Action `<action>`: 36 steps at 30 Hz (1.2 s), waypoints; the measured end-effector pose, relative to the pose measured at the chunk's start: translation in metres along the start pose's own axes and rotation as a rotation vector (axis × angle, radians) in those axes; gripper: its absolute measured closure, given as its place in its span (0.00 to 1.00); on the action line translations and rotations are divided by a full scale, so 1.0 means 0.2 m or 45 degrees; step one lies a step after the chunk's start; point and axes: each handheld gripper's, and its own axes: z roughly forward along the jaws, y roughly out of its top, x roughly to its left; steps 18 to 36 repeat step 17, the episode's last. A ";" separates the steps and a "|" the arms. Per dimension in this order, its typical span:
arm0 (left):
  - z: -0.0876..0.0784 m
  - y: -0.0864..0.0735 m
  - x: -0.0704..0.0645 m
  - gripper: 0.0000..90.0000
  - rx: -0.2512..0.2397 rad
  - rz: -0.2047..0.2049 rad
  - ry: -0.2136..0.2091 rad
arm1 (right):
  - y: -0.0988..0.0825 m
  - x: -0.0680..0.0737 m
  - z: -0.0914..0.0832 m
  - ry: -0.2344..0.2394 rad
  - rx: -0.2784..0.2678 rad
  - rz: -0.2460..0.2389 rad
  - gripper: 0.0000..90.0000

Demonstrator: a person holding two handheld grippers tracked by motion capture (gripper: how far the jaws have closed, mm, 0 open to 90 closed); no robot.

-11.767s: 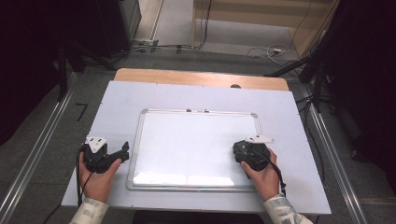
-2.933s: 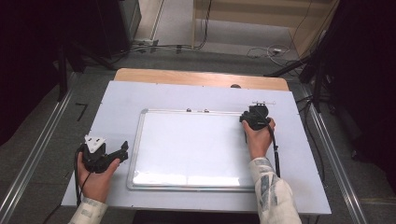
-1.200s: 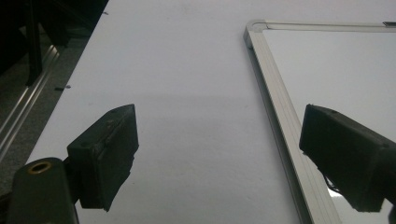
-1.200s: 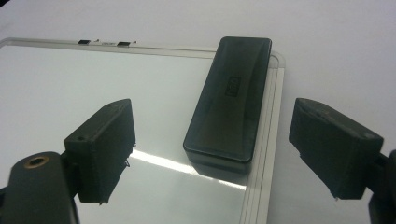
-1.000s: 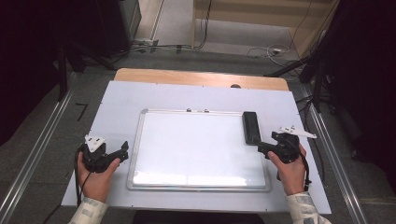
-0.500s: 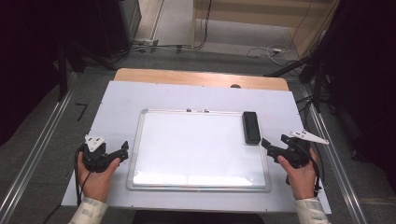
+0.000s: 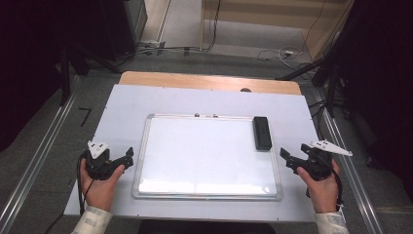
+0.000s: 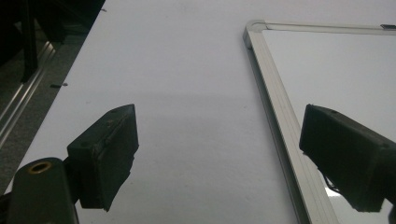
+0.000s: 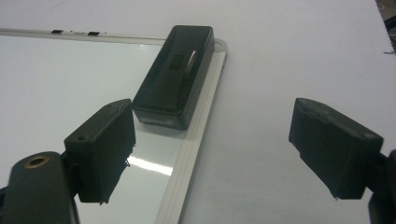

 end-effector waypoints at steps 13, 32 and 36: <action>0.00 0.00 0.00 0.14 -0.001 -0.002 -0.002 | -0.08 -0.11 -0.08 -0.100 0.021 0.013 0.15; 0.00 0.00 0.00 0.14 0.001 -0.002 0.001 | -0.13 -0.17 -0.05 -0.189 0.056 0.010 0.15; 0.00 0.00 0.00 0.14 0.001 -0.002 0.001 | -0.13 -0.17 -0.05 -0.189 0.056 0.010 0.15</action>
